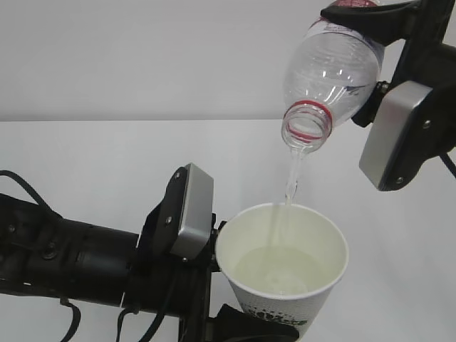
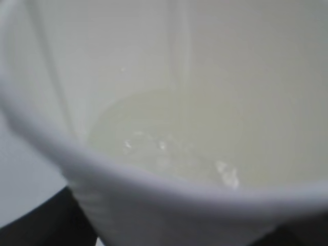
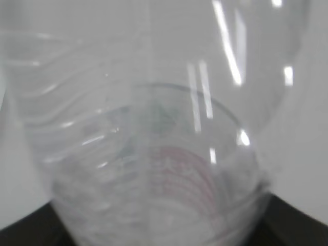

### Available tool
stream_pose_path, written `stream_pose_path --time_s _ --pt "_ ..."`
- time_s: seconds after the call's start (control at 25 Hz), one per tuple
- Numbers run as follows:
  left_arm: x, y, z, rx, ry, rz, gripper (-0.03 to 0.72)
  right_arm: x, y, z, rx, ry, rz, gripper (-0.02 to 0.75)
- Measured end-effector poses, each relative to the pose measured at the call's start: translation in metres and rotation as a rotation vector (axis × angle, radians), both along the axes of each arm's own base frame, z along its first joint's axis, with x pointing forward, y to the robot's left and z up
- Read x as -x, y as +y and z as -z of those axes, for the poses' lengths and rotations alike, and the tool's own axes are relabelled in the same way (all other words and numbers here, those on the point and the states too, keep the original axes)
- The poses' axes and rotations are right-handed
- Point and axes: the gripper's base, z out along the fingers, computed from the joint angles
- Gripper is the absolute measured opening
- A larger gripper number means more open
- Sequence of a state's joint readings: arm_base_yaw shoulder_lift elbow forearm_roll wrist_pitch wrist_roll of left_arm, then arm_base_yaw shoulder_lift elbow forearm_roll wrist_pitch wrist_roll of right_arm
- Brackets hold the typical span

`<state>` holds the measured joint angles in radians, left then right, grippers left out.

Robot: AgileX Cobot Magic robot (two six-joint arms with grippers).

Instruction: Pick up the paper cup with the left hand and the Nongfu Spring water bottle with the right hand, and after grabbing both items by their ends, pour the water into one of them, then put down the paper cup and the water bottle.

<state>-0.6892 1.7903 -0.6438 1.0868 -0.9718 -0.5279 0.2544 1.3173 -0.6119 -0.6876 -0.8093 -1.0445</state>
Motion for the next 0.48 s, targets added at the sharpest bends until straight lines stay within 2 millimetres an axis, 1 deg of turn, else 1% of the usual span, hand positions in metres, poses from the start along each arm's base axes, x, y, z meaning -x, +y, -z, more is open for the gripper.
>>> stream_pose_path --time_s 0.48 --pt "-0.0004 0.0002 0.0007 -0.008 -0.001 -0.004 0.531 0.0001 0.0 -0.0001 0.001 -0.003 -0.001 0.464"
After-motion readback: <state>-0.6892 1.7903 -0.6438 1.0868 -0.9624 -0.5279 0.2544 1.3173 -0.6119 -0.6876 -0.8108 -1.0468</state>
